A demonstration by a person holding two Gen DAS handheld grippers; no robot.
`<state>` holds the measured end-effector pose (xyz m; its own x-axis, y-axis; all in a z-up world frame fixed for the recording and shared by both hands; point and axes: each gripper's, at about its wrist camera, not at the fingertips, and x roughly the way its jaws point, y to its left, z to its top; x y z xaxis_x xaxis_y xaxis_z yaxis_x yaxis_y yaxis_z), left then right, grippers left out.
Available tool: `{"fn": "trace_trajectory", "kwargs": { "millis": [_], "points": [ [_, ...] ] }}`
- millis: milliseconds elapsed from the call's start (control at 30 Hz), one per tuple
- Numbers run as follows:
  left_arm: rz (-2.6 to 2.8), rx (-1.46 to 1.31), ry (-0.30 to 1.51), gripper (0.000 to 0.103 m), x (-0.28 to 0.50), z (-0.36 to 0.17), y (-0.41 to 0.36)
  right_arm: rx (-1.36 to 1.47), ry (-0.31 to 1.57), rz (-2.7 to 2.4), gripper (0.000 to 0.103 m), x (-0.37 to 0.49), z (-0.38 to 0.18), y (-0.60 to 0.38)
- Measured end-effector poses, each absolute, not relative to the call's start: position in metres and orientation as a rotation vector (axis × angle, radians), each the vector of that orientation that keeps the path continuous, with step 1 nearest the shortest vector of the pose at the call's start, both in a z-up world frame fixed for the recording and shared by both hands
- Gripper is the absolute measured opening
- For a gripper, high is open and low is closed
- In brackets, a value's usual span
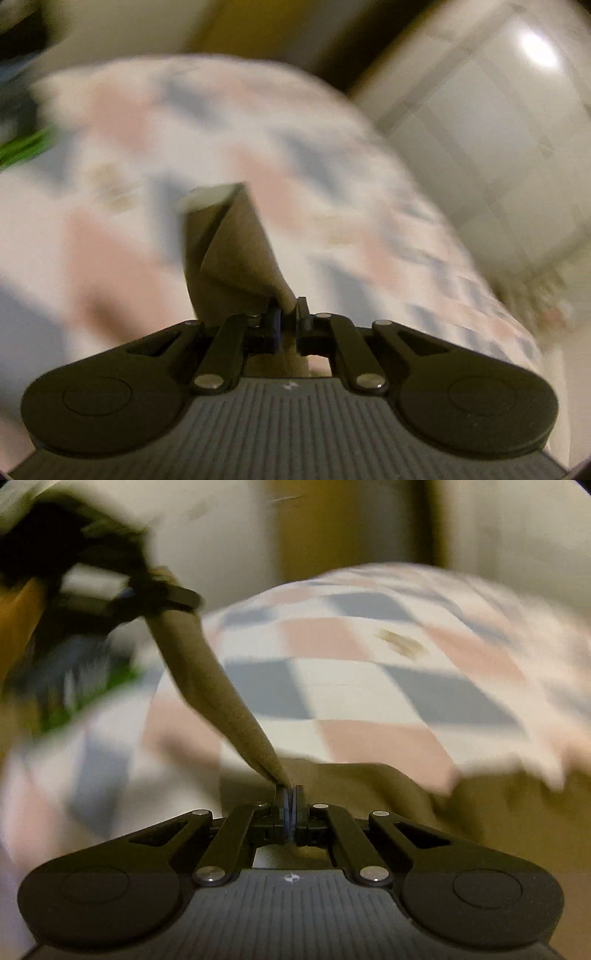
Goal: Fold clothes
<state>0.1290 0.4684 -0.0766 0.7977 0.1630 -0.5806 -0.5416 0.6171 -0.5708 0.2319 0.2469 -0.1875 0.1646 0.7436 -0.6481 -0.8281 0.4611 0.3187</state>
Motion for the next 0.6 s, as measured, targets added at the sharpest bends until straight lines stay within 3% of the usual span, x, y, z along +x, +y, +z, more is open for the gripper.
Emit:
{"fn": "trace_trajectory", "kwargs": {
  "millis": [67,233,500,600],
  "points": [
    [0.271,-0.751,0.482,0.004,0.163,-0.051,0.426,0.055,0.918,1.046,0.015,0.254,-0.175,0.208],
    [-0.070,-0.621,0.523,0.004,0.241,-0.038,0.286,0.243,1.013,0.796,0.019,0.288,-0.162,0.071],
    [-0.217,-0.471,0.948,0.011,0.288,-0.168,0.097,0.292,1.165,0.420,0.023,0.297,-0.194,-0.139],
    [-0.189,-0.374,1.083,0.013,0.278,-0.203,0.058,0.375,1.183,0.394,0.031,0.302,-0.201,-0.176]
  ]
}}
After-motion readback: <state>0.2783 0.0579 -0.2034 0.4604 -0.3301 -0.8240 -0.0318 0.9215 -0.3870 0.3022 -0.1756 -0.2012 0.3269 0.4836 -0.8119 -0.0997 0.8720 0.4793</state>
